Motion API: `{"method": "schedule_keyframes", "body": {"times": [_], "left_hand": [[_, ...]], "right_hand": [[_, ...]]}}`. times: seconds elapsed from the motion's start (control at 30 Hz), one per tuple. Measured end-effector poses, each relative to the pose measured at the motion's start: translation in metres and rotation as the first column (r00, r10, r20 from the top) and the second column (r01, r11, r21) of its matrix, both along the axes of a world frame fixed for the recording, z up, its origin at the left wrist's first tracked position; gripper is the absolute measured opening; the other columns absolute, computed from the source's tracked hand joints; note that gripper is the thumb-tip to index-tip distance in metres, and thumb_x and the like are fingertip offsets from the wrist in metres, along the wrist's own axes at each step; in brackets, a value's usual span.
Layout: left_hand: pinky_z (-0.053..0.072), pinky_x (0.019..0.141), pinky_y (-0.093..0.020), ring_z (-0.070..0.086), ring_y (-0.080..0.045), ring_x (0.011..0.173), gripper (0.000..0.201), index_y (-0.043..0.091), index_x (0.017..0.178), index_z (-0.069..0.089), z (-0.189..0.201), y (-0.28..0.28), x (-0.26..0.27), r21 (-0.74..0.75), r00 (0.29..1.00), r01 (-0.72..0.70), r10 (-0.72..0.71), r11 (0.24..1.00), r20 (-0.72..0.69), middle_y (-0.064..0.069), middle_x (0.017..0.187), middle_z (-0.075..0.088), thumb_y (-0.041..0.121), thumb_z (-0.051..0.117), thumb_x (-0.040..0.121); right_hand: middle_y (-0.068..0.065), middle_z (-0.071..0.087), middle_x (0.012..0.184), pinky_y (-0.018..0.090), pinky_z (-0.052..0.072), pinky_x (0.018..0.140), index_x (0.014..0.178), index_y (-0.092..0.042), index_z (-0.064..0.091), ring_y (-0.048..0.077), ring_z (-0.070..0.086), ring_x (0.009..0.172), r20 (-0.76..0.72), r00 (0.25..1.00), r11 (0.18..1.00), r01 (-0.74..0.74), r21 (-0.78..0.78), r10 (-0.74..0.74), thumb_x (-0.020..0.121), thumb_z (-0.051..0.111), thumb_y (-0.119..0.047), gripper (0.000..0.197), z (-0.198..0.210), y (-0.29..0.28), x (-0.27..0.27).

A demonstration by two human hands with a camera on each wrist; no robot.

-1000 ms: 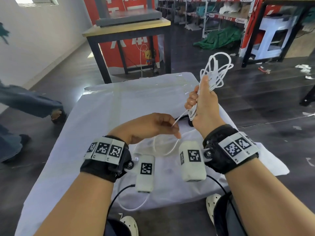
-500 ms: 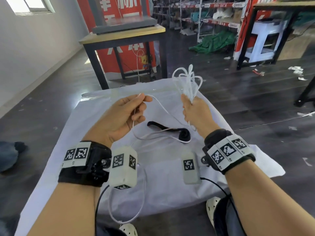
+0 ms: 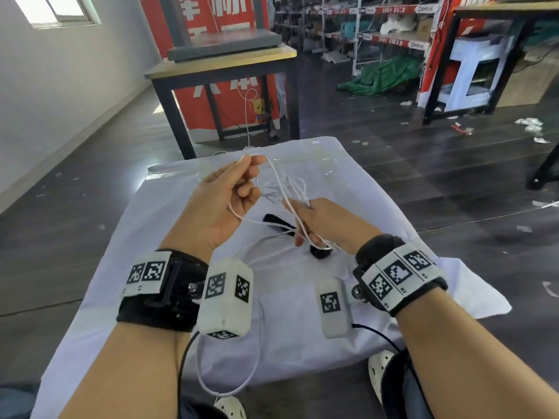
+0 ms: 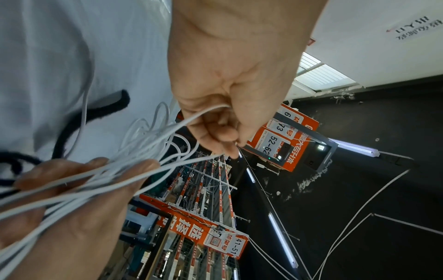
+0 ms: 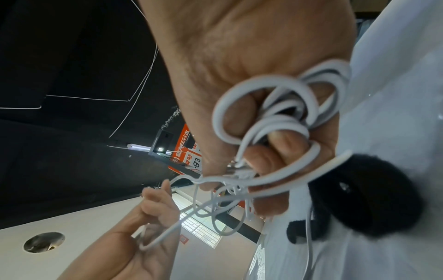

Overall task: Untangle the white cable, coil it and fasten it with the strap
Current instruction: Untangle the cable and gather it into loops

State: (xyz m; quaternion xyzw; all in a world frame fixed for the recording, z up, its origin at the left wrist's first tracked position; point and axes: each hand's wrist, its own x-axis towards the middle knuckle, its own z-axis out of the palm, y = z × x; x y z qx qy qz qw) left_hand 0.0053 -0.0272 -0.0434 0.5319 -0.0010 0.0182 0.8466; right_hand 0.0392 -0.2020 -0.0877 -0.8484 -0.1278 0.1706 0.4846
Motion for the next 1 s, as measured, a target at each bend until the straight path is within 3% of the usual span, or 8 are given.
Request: {"method": "schedule_keyframes", "body": {"times": [0.17, 0.3, 0.43, 0.57, 0.67, 0.83, 0.93, 1.0], "left_hand": [[0.047, 0.052, -0.013, 0.042, -0.003, 0.041, 0.023, 0.002, 0.1, 0.068, -0.002, 0.007, 0.005, -0.128, 0.982, -0.17, 0.158, 0.977, -0.101, 0.002, 0.069, 0.064, 0.021, 0.055, 0.096], [0.029, 0.038, -0.011, 0.033, -0.003, 0.039, 0.026, 0.004, 0.1, 0.065, -0.005, 0.011, 0.006, -0.053, 0.978, -0.178, 0.17, 0.983, -0.12, 0.004, 0.068, 0.053, 0.023, 0.047, 0.1], [0.02, 0.035, -0.014, 0.029, -0.003, 0.038, 0.027, 0.004, 0.102, 0.065, -0.008, 0.014, 0.007, 0.07, 0.976, -0.181, 0.188, 0.981, -0.107, 0.004, 0.068, 0.048, 0.022, 0.045, 0.101], [0.029, 0.039, -0.013, 0.04, -0.003, 0.045, 0.026, 0.006, 0.096, 0.069, -0.013, 0.014, 0.009, 0.15, 0.953, -0.256, 0.276, 0.955, -0.129, 0.002, 0.072, 0.058, 0.02, 0.047, 0.1], [0.045, 0.057, -0.016, 0.059, -0.008, 0.064, 0.025, 0.011, 0.094, 0.069, -0.017, 0.017, 0.01, 0.274, 0.934, -0.31, 0.346, 0.91, -0.093, 0.0, 0.083, 0.066, 0.02, 0.047, 0.1], [0.05, 0.077, -0.023, 0.062, -0.015, 0.092, 0.025, 0.018, 0.099, 0.065, -0.03, 0.019, 0.02, 0.7, 0.94, -0.268, 0.34, 0.662, 0.038, 0.0, 0.101, 0.067, 0.013, 0.041, 0.099], [0.049, 0.074, -0.022, 0.062, -0.015, 0.096, 0.024, 0.02, 0.098, 0.065, -0.031, 0.01, 0.034, 0.887, 0.995, 0.027, 0.074, 0.461, -0.068, 0.003, 0.106, 0.066, 0.007, 0.045, 0.097], [0.05, 0.073, -0.019, 0.06, -0.016, 0.101, 0.026, 0.015, 0.11, 0.065, -0.026, 0.003, 0.045, 0.936, 0.97, 0.242, -0.093, 0.256, -0.226, 0.003, 0.112, 0.063, 0.004, 0.047, 0.095]], "right_hand": [[0.005, 0.062, 0.056, 0.024, 0.039, 0.053, 0.063, -0.007, 0.052, 0.017, 0.044, 0.043, -0.005, 1.0, 0.999, -0.03, 0.035, 0.03, 0.089, 0.036, -0.069, 0.069, -0.001, 0.004, -0.003], [0.011, 0.054, 0.058, 0.024, 0.035, 0.049, 0.058, -0.011, 0.05, 0.017, 0.039, 0.041, -0.01, 0.997, 0.997, -0.075, 0.014, 0.075, 0.078, 0.041, -0.08, 0.073, 0.001, 0.005, -0.004], [0.005, 0.056, 0.055, 0.019, 0.032, 0.04, 0.063, -0.011, 0.052, 0.012, 0.039, 0.036, -0.037, 0.989, 0.986, -0.142, 0.088, 0.146, 0.083, 0.063, -0.056, 0.05, -0.001, 0.005, -0.005], [-0.005, 0.052, 0.045, 0.015, 0.034, 0.04, 0.063, -0.01, 0.051, 0.008, 0.04, 0.035, -0.047, 0.983, 0.976, -0.171, 0.137, 0.178, 0.09, 0.059, -0.045, 0.045, 0.002, 0.0, -0.007], [0.004, 0.057, 0.058, 0.022, 0.032, 0.043, 0.067, -0.007, 0.051, 0.012, 0.036, 0.035, -0.03, 0.999, 0.985, -0.034, 0.172, 0.04, 0.091, 0.058, -0.045, 0.045, 0.006, -0.007, -0.004], [0.006, 0.056, 0.066, 0.017, 0.032, 0.037, 0.071, -0.013, 0.051, 0.012, 0.035, 0.04, -0.086, 0.971, 0.912, 0.238, 0.334, -0.223, 0.093, 0.057, -0.038, 0.034, 0.009, -0.02, 0.007], [0.006, 0.054, 0.065, 0.018, 0.031, 0.037, 0.071, -0.012, 0.05, 0.014, 0.035, 0.042, -0.099, 0.96, 0.892, 0.281, 0.355, -0.263, 0.094, 0.057, -0.036, 0.034, 0.007, -0.025, 0.009], [0.007, 0.054, 0.065, 0.017, 0.031, 0.036, 0.071, -0.012, 0.05, 0.012, 0.035, 0.038, -0.113, 0.954, 0.882, 0.301, 0.362, -0.279, 0.094, 0.057, -0.035, 0.034, 0.006, -0.027, 0.009]]}}
